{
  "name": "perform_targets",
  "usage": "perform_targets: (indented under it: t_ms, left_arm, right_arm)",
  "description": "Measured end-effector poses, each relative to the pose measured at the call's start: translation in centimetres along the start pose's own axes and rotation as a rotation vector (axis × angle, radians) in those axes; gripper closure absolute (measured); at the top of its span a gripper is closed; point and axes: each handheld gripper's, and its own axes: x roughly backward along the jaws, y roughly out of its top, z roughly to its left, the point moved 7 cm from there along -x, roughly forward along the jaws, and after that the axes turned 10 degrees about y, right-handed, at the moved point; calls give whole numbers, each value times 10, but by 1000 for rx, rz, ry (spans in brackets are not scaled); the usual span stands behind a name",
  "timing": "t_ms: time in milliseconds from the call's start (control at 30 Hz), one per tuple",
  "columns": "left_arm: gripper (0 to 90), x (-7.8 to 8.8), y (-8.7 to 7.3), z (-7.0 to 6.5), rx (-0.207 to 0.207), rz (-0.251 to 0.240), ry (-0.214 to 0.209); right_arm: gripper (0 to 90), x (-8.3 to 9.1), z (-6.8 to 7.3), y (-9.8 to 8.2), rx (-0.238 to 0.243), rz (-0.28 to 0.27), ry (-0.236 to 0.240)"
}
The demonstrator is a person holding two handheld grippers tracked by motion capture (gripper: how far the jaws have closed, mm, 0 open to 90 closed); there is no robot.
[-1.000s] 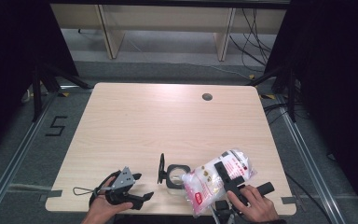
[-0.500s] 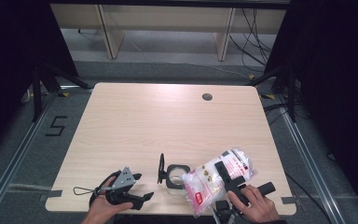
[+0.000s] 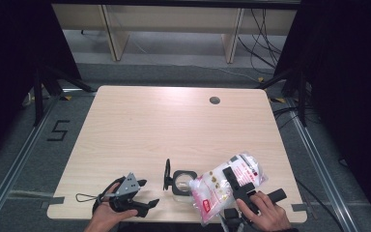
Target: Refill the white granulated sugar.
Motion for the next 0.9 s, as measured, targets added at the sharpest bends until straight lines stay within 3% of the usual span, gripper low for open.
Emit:
perform_targets:
  t_ms: [33, 67, 100, 200, 433, 533, 667, 700, 833, 900]
  left_arm:
    - [192, 0, 0, 0, -2, 2, 0]
    - [192, 0, 1, -3, 22, -14, -10]
    - [192, 0, 0, -1, 4, -2, -2]
    - [192, -1, 1, -1, 10, -12, -7]
    - [192, -1, 0, -1, 3, -9, -4]
    - [192, 0, 0, 0, -10, 4, 0]
    - [192, -1, 1, -2, 10, -11, -8]
    - [192, -1, 1, -2, 10, -12, -8]
    - [192, -1, 1, -2, 9, -11, -7]
    - [192, -1, 1, -1, 7, -11, -4]
  right_arm:
    - [422, 0, 0, 0, 2, 2, -1]
    - [423, 0, 0, 0, 6, 3, 4]
    - [422, 1, 1, -1, 8, 17, 29]
    - [423, 2, 2, -1, -4, 22, 45]
    - [423, 2, -2, -1, 14, 16, 49]
    - [424, 3, 0, -3, -12, 28, 64]
    - [424, 4, -4, -3, 13, 19, 57]
    - [424, 5, -3, -3, -14, 23, 68]
    - [424, 6, -4, -3, -32, 23, 74]
    - [424, 5, -4, -3, -10, 25, 84]
